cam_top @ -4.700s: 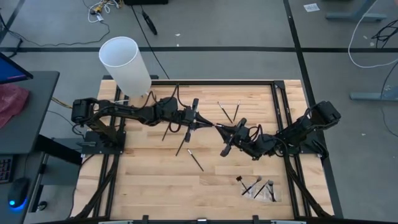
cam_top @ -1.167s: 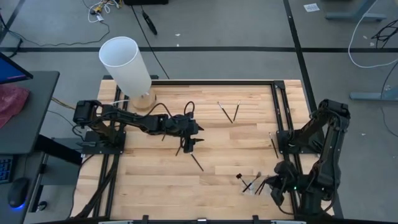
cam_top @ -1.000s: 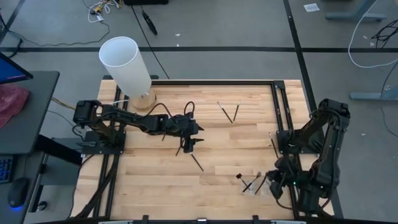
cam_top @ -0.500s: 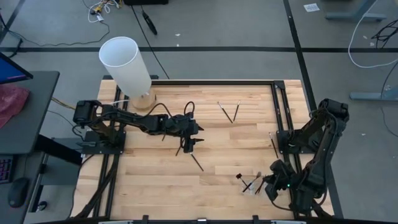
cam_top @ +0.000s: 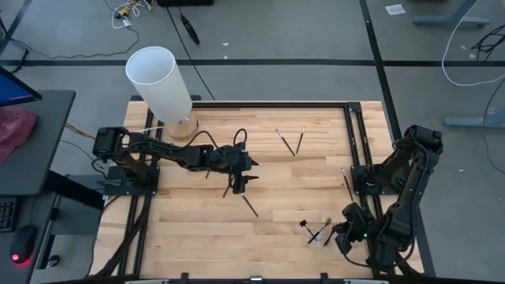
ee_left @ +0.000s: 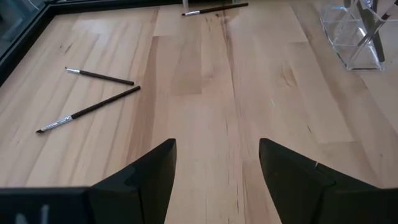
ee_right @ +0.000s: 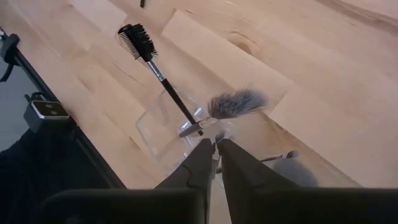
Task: Pick & Place Makeup Supplies
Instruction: Put the silver makeup brush into the transparent organizer
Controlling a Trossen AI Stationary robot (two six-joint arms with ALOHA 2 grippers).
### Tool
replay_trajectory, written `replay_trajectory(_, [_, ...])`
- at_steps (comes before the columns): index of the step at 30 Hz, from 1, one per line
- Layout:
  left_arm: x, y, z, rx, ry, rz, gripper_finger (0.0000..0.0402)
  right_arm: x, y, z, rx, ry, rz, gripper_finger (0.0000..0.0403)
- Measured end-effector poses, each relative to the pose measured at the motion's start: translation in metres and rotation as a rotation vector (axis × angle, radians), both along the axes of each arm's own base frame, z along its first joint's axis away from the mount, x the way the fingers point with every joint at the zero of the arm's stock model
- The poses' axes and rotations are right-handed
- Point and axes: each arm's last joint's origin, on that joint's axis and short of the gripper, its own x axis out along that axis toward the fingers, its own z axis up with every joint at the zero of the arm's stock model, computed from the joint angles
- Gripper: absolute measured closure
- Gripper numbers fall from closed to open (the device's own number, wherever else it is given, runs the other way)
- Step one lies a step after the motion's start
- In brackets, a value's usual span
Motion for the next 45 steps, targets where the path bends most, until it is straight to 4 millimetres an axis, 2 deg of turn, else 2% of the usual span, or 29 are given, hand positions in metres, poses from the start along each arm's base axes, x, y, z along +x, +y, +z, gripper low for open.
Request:
replay_trajectory(16, [-0.001,0.0,-0.001,0.0,0.014,0.0,0.017,-0.001,-0.011,0.003,-0.062,0.0,-0.029,0.0276])
replay_trajectory(20, [-0.001,0.0,-0.001,0.001,0.014,0.0,0.017,-0.002,-0.017,0.013,-0.069,-0.08,-0.013,0.0273])
replay_trajectory(25, [-0.004,0.001,0.003,0.04,0.02,0.02,0.017,0.005,-0.022,0.03,-0.145,-0.306,0.037,0.0277])
replay_trajectory(29, [-0.015,0.003,0.015,0.085,0.046,0.072,0.017,0.023,-0.022,0.04,-0.278,-0.453,0.079,0.0277])
replay_trajectory(34, [-0.036,0.006,0.028,0.147,0.142,0.159,0.017,0.061,-0.022,0.045,-0.459,-0.47,0.188,0.0277])
replay_trajectory(38, [-0.055,0.009,0.033,0.19,0.242,0.261,0.017,0.093,-0.03,0.042,-0.572,-0.422,0.273,0.0277])
replay_trajectory(42, [-0.07,0.01,0.032,0.185,0.281,0.338,0.017,0.122,-0.048,0.03,-0.642,-0.322,0.294,0.0277])
replay_trajectory(45, [-0.09,0.008,0.017,0.15,0.291,0.374,0.017,0.143,-0.065,0.017,-0.692,-0.235,0.266,0.0277])
